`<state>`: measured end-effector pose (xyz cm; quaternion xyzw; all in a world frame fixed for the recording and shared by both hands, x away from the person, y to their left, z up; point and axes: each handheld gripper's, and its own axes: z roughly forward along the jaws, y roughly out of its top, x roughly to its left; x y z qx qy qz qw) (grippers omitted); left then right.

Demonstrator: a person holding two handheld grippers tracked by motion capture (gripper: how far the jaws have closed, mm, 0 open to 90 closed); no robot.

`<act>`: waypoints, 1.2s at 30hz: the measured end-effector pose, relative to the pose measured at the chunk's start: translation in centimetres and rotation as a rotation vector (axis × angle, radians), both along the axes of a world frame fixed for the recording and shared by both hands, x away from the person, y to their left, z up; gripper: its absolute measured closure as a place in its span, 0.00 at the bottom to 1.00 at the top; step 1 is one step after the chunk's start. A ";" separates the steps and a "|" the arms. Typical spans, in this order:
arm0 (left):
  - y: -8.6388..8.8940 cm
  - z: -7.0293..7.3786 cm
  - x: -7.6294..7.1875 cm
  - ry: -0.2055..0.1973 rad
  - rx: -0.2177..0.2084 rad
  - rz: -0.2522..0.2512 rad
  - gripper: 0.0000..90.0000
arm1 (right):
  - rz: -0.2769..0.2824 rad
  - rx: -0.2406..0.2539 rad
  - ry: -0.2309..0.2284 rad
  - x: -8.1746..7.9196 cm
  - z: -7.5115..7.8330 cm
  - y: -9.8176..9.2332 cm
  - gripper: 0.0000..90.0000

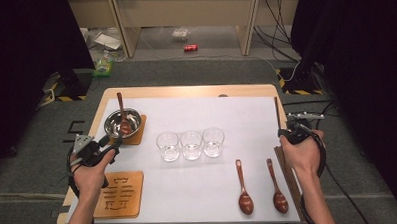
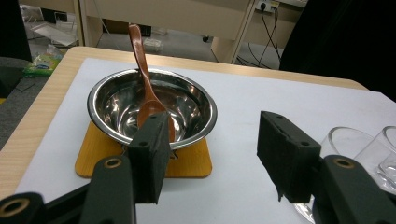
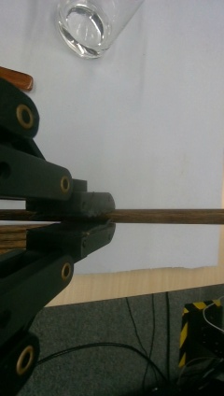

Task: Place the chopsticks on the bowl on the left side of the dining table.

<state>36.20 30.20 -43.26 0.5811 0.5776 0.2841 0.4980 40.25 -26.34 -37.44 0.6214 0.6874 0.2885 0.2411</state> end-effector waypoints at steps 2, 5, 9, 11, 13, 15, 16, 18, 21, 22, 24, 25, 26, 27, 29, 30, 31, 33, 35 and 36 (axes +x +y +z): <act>0.0 0.1 -0.1 -0.004 -0.002 0.002 0.49 | 0.001 -0.001 -0.018 0.1 0.1 0.1 0.94; 0.1 0.1 -0.1 -0.003 0.000 0.004 0.49 | 0.003 0.001 -0.045 0.3 0.3 0.4 0.94; 0.1 0.0 -0.1 0.001 0.001 0.005 0.48 | 0.003 0.002 -0.083 0.5 0.5 0.6 0.94; 0.1 -0.1 -0.1 0.003 0.002 0.003 0.49 | 0.005 0.004 -0.096 0.6 0.6 0.8 0.94; 0.1 -0.1 -0.1 0.003 0.001 0.001 0.49 | 0.003 0.002 -0.111 0.7 0.6 0.8 0.94; 0.1 -0.1 -0.1 0.003 -0.003 0.000 0.49 | 0.000 0.003 -0.122 0.8 0.7 0.9 0.94; 0.1 -0.1 -0.1 0.003 -0.003 0.001 0.49 | 0.001 0.003 -0.130 0.8 0.7 0.9 0.94; 0.1 -0.1 -0.1 0.004 -0.005 0.001 0.49 | -0.004 0.004 -0.137 0.9 0.9 1.0 0.94; 0.1 0.0 0.0 0.005 -0.007 0.002 0.49 | -0.005 0.002 -0.158 1.0 1.0 1.1 0.94; 0.1 -0.1 0.0 0.006 -0.009 0.002 0.49 | -0.004 0.000 -0.162 1.1 1.0 1.1 0.94; 0.1 -0.1 -0.1 0.008 -0.009 0.003 0.48 | -0.002 0.002 -0.169 1.2 1.1 1.2 0.94; 0.1 -0.1 -0.1 0.010 -0.009 0.003 0.48 | -0.002 0.002 -0.172 1.2 1.2 1.3 0.94; 0.1 -0.1 -0.1 0.010 -0.010 0.003 0.48 | -0.001 0.001 -0.179 1.3 1.2 1.4 0.94; 0.2 -0.1 -0.1 0.010 -0.009 0.004 0.48 | -0.001 0.002 -0.183 1.3 1.3 1.4 0.94; 0.2 0.0 -0.1 0.008 -0.006 0.004 0.47 | 0.000 0.002 -0.194 1.5 1.4 1.6 0.94; 0.2 0.0 -0.1 0.007 -0.005 0.004 0.47 | 0.002 0.001 -0.195 1.5 1.4 1.7 0.94; 0.2 0.0 -0.1 0.006 -0.005 0.004 0.47 | 0.002 0.004 -0.203 1.6 1.4 1.8 0.94; 0.1 0.0 -0.1 0.007 -0.005 0.002 0.47 | 0.003 0.001 -0.212 1.7 1.5 2.0 0.94; 0.1 0.0 -0.1 0.008 -0.003 0.002 0.47 | 0.004 0.000 -0.225 1.8 1.6 2.1 0.94; 0.1 0.0 -0.1 0.008 -0.004 0.002 0.47 | 0.006 0.000 -0.231 1.9 1.6 2.2 0.94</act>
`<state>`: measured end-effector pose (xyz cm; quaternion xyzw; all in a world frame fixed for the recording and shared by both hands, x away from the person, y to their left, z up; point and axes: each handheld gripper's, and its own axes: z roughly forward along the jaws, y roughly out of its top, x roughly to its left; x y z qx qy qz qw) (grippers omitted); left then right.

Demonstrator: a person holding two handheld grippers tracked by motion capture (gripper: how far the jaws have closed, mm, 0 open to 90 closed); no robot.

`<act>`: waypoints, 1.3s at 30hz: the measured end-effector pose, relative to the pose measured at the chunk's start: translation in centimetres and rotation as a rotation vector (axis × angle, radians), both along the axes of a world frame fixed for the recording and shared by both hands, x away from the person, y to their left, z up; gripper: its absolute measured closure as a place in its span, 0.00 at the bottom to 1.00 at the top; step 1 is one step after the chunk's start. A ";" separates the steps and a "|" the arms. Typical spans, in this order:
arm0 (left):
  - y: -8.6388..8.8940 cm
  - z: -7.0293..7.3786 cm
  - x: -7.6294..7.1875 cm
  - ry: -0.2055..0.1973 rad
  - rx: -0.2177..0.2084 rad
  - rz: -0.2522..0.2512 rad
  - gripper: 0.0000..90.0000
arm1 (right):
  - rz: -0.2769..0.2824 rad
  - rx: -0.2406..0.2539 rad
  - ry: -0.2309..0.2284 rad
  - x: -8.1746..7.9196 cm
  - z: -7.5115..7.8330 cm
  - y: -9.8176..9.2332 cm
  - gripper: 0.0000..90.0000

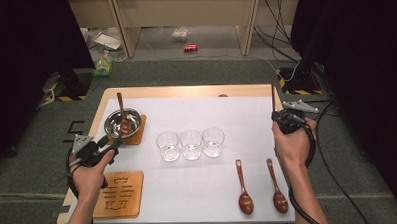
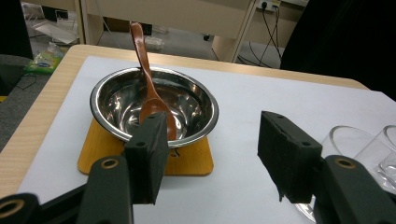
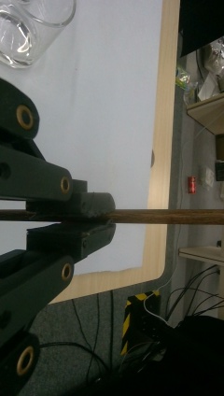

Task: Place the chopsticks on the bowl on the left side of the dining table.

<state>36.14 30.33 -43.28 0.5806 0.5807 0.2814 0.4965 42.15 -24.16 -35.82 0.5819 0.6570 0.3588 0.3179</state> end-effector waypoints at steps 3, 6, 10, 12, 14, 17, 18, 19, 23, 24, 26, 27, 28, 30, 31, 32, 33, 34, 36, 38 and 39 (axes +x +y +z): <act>0.0 0.0 0.0 0.000 0.001 0.000 0.47 | -0.002 -0.001 -0.016 0.2 0.1 0.2 0.94; 0.0 0.0 0.0 -0.002 0.001 0.000 0.47 | 0.001 0.003 -0.021 0.4 0.0 0.4 0.94; 0.0 0.1 0.0 -0.002 0.000 -0.001 0.47 | 0.002 0.011 -0.034 0.6 -0.1 0.6 0.94; 0.0 0.1 0.0 -0.002 0.000 0.000 0.47 | 0.004 0.011 -0.043 0.7 0.0 0.7 0.94; 0.0 0.1 0.0 -0.002 0.001 0.000 0.47 | 0.004 0.017 -0.054 0.9 0.0 0.8 0.94; 0.0 0.1 0.0 -0.002 0.000 0.001 0.47 | 0.007 0.024 -0.071 1.0 0.1 1.0 0.94; 0.0 0.1 0.0 -0.002 0.000 0.001 0.47 | 0.007 0.026 -0.072 1.0 0.2 1.1 0.94; 0.0 0.1 0.0 -0.002 0.000 0.001 0.47 | 0.011 0.029 -0.078 1.1 0.2 1.1 0.94; 0.0 0.1 0.0 -0.003 0.001 0.000 0.47 | 0.015 0.039 -0.092 1.3 0.2 1.5 0.94; 0.0 0.1 -0.1 -0.004 0.001 0.000 0.47 | 0.016 0.038 -0.095 1.4 0.2 1.6 0.94; 0.0 0.1 0.0 -0.004 0.002 0.000 0.47 | 0.017 0.042 -0.101 1.5 0.2 1.7 0.94; 0.0 0.1 0.0 -0.004 0.002 0.000 0.47 | 0.018 0.043 -0.105 1.5 0.2 1.8 0.94; 0.1 0.1 0.0 -0.004 0.001 0.001 0.47 | 0.016 0.047 -0.109 1.6 0.2 1.9 0.94; 0.1 0.1 0.0 -0.003 0.000 0.002 0.47 | 0.017 0.051 -0.115 1.7 0.2 2.1 0.94; 0.1 0.1 0.0 -0.004 0.000 0.002 0.47 | 0.021 0.048 -0.118 1.8 0.2 2.2 0.94; 0.1 0.1 0.0 -0.004 0.000 0.002 0.47 | 0.020 0.051 -0.121 1.9 0.2 2.3 0.94; 0.1 0.1 0.0 -0.005 0.000 0.003 0.47 | 0.022 0.051 -0.124 1.9 0.3 2.4 0.94; 0.1 0.1 0.0 -0.005 0.000 0.004 0.47 | 0.024 0.054 -0.128 2.0 0.3 2.5 0.94; 0.2 0.1 -0.1 -0.005 0.001 0.005 0.47 | 0.026 0.054 -0.133 2.1 0.2 2.7 0.94; 0.2 0.2 -0.1 -0.006 0.001 0.005 0.47 | 0.030 0.055 -0.135 2.2 0.2 2.9 0.94; 0.2 0.1 -0.1 -0.006 0.000 0.005 0.47 | 0.032 0.057 -0.135 2.3 0.1 3.0 0.94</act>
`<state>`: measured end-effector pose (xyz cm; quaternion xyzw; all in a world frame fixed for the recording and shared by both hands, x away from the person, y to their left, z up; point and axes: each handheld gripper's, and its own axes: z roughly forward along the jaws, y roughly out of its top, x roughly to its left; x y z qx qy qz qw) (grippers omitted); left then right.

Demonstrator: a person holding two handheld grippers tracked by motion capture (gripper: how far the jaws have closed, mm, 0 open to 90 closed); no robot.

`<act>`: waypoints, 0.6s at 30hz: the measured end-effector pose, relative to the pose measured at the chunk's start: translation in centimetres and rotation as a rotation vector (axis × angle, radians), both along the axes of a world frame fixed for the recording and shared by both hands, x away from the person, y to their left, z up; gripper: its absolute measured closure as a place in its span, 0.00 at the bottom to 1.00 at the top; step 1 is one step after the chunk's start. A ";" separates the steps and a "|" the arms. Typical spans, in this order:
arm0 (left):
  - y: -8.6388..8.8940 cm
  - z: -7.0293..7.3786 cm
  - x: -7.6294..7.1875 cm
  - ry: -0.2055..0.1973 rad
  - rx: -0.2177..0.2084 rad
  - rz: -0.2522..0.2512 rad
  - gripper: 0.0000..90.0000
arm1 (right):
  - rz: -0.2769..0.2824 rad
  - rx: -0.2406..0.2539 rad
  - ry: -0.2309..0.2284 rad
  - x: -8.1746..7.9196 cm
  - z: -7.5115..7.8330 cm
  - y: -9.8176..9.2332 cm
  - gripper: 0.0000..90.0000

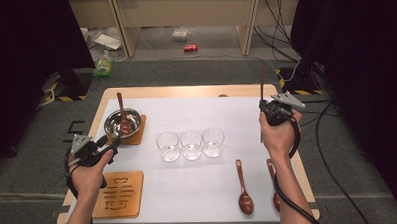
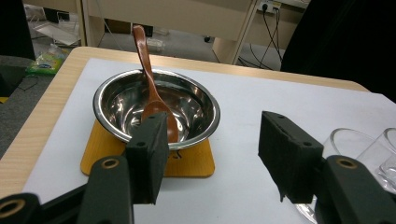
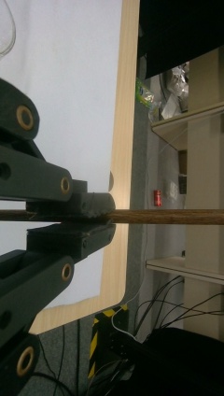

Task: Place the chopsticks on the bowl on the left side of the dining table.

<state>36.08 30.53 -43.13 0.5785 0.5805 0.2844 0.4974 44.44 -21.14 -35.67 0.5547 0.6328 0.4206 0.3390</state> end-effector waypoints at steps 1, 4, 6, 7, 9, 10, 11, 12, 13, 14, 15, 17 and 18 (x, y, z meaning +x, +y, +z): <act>0.0 0.0 0.0 0.000 0.000 0.000 0.47 | 0.001 0.000 -0.003 0.1 0.0 0.1 0.94; 0.0 0.0 0.0 0.001 -0.001 0.000 0.47 | 0.006 0.004 -0.011 0.2 -0.1 0.4 0.94; 0.0 -0.1 0.0 0.001 0.000 0.000 0.47 | 0.009 0.007 -0.016 0.3 -0.2 0.5 0.94; 0.0 -0.1 0.0 0.001 0.000 0.000 0.47 | 0.010 0.009 -0.020 0.3 -0.2 0.6 0.94; 0.0 0.0 0.0 0.001 0.001 0.000 0.47 | 0.013 0.012 -0.027 0.4 -0.3 0.8 0.94; 0.0 0.0 0.0 0.001 0.001 0.000 0.47 | 0.014 0.013 -0.030 0.5 -0.3 0.9 0.94; 0.0 0.0 0.0 0.001 0.000 0.001 0.47 | 0.015 0.018 -0.033 0.5 -0.3 1.0 0.94; 0.0 0.0 0.0 0.001 0.000 0.001 0.47 | 0.016 0.019 -0.033 0.6 -0.3 1.1 0.94; 0.1 0.0 0.0 0.001 0.000 0.001 0.47 | 0.019 0.020 -0.038 0.6 -0.3 1.2 0.94; 0.1 0.0 0.0 0.001 0.000 0.001 0.47 | 0.019 0.022 -0.040 0.7 -0.3 1.3 0.94; 0.1 0.0 0.0 0.002 0.000 0.002 0.47 | 0.020 0.022 -0.043 0.7 -0.3 1.4 0.94; 0.1 -0.1 0.0 0.002 0.000 0.001 0.47 | 0.022 0.026 -0.046 0.8 -0.3 1.6 0.94; 0.1 -0.1 0.0 0.002 0.000 0.002 0.47 | 0.025 0.025 -0.047 0.9 -0.3 1.7 0.94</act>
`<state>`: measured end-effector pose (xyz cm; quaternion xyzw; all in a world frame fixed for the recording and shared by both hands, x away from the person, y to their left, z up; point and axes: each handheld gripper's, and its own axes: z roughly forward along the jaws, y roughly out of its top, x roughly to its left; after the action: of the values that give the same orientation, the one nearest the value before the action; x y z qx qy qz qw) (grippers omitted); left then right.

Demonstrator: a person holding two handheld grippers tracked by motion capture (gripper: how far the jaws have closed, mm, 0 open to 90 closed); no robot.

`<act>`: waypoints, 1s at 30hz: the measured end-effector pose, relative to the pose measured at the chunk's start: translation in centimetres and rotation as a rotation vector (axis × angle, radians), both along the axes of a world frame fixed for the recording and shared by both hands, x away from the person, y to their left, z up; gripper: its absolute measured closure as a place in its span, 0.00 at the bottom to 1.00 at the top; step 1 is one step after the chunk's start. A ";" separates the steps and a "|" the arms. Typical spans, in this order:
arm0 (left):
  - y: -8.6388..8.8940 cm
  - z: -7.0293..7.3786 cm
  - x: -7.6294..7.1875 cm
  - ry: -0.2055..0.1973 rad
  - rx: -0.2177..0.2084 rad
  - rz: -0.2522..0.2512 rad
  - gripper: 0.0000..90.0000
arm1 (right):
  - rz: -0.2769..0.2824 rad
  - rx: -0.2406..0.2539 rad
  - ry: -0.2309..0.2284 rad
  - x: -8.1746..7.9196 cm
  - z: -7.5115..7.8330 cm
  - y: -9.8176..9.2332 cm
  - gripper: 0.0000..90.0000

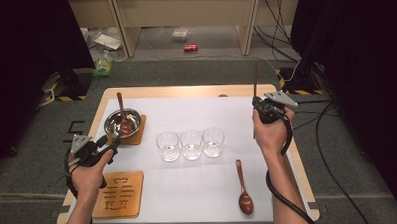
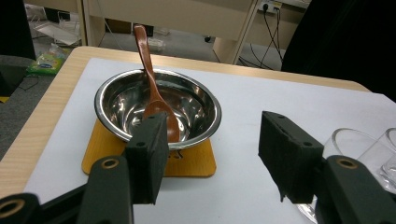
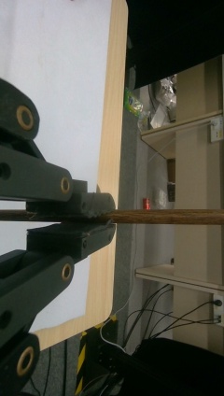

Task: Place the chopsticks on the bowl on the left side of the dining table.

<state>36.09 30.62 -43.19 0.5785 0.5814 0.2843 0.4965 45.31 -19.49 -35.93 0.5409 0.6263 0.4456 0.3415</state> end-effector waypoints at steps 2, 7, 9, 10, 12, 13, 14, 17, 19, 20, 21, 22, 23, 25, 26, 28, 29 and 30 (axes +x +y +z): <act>0.0 0.0 0.0 0.000 0.000 0.000 0.47 | 0.003 0.000 0.003 0.1 0.0 0.2 0.94; -0.1 0.0 0.0 0.000 0.001 -0.001 0.47 | 0.009 0.006 -0.004 0.4 0.0 0.5 0.94; -0.1 0.0 0.0 0.000 0.002 -0.002 0.47 | 0.011 0.005 -0.007 0.5 0.0 0.7 0.94; -0.1 -0.1 0.0 0.000 0.002 -0.002 0.47 | 0.011 0.010 -0.006 0.5 -0.1 0.8 0.94; -0.1 -0.1 0.0 0.001 0.002 -0.002 0.47 | 0.015 0.012 -0.008 0.7 -0.1 1.0 0.94; 0.0 -0.1 0.0 0.001 0.002 -0.002 0.47 | 0.016 0.015 -0.008 0.7 -0.2 1.1 0.94; 0.0 -0.1 0.0 0.000 0.002 -0.002 0.47 | 0.018 0.014 -0.008 0.8 -0.2 1.2 0.94; 0.0 0.0 0.0 0.000 0.001 0.000 0.47 | 0.024 0.015 -0.010 0.9 -0.3 1.5 0.94; 0.1 0.0 0.0 0.000 0.000 0.001 0.47 | 0.026 0.013 -0.011 1.0 -0.3 1.7 0.94; 0.1 0.0 0.0 0.000 0.000 0.001 0.47 | 0.028 0.017 -0.012 1.0 -0.3 1.8 0.94; 0.1 0.0 0.0 0.000 0.000 0.001 0.47 | 0.028 0.016 -0.012 1.1 -0.3 1.9 0.94; 0.1 0.0 0.0 0.000 -0.001 0.001 0.47 | 0.030 0.020 -0.014 1.1 -0.3 2.0 0.94; 0.1 0.0 0.0 0.000 -0.001 0.000 0.47 | 0.031 0.021 -0.017 1.2 -0.3 2.1 0.94; 0.1 -0.1 0.0 0.001 -0.002 0.001 0.47 | 0.034 0.023 -0.020 1.2 -0.3 2.3 0.94; 0.1 -0.1 0.0 0.001 -0.002 0.000 0.47 | 0.035 0.020 -0.023 1.3 -0.2 2.4 0.94; 0.1 -0.1 0.0 0.001 -0.002 0.001 0.47 | 0.038 0.025 -0.026 1.4 -0.2 2.6 0.94; 0.1 -0.1 0.0 0.001 -0.002 0.001 0.47 | 0.038 0.024 -0.025 1.5 -0.2 2.7 0.94; 0.1 0.0 0.0 0.001 -0.002 0.000 0.47 | 0.040 0.023 -0.027 1.5 -0.2 2.8 0.94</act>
<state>36.10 30.71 -43.22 0.5779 0.5821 0.2834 0.4969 46.82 -16.70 -36.12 0.5264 0.6271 0.4666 0.3346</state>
